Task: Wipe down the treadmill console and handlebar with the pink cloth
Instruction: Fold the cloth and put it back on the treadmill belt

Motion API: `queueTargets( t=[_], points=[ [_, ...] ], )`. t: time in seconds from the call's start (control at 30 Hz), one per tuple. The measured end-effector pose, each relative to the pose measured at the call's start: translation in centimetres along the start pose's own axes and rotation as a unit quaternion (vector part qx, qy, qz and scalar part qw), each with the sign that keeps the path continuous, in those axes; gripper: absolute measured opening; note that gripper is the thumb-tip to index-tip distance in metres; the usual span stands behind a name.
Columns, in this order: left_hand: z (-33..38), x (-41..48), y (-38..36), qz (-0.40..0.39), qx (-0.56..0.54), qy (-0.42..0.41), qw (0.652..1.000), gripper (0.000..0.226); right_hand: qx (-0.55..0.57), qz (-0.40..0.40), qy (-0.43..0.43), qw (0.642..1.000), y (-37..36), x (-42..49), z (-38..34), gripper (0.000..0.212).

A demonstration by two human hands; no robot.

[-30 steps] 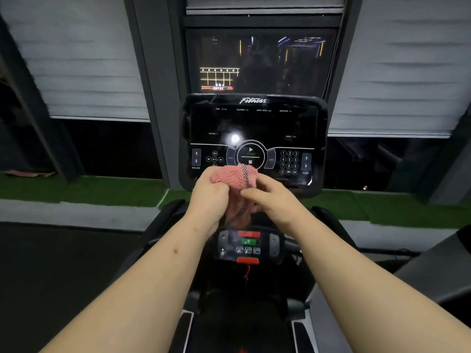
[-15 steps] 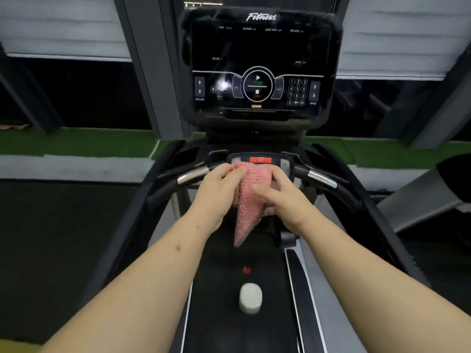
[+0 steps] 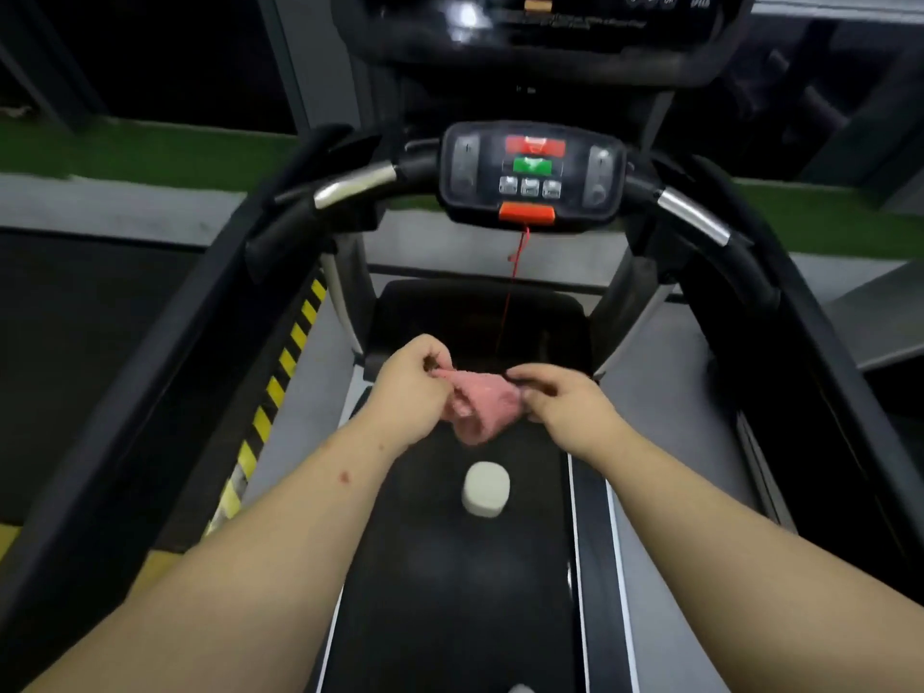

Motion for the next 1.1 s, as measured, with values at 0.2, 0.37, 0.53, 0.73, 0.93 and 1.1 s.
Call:
queueTargets(
  t=[0.2,0.37,0.53,0.73,0.93,1.1],
  points=[
    [-5.6,2.4,-5.7,-0.01,-0.041,0.026,0.999,0.028,0.121,-0.012,-0.075,0.99,-2.2,1.0,6.5,0.036],
    [-10.4,5.3,-9.1,-0.052,-0.115,0.034,0.991,0.038,0.105,-0.099,-0.08,0.986,-5.2,2.8,12.4,0.052],
    [-15.9,8.1,-11.7,-0.098,-0.224,0.09,0.966,0.043,0.141,-0.098,-0.115,0.979,-6.9,3.9,18.6,0.037],
    [-23.2,12.2,-14.3,-0.128,-0.107,0.147,0.975,0.021,0.146,-0.123,-0.078,0.978,-8.2,6.9,26.4,0.045],
    [-30.3,17.0,-18.2,-0.202,0.091,0.093,0.971,0.01,0.092,-0.139,-0.071,0.984,-10.4,10.3,33.5,0.034],
    [-36.0,19.6,-21.4,-0.158,0.041,0.084,0.983,0.007,-0.064,-0.162,-0.106,0.979,-11.4,11.2,40.1,0.017]
  ],
)
Point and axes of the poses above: each hand's wrist, its own x-axis towards the middle knuckle, its own y-axis out of the back of the hand, z = x × y, the point moved 1 cm from there along x, towards the middle knuckle, and after that the axes turned 7 degrees about y, right-handed, at the moved point
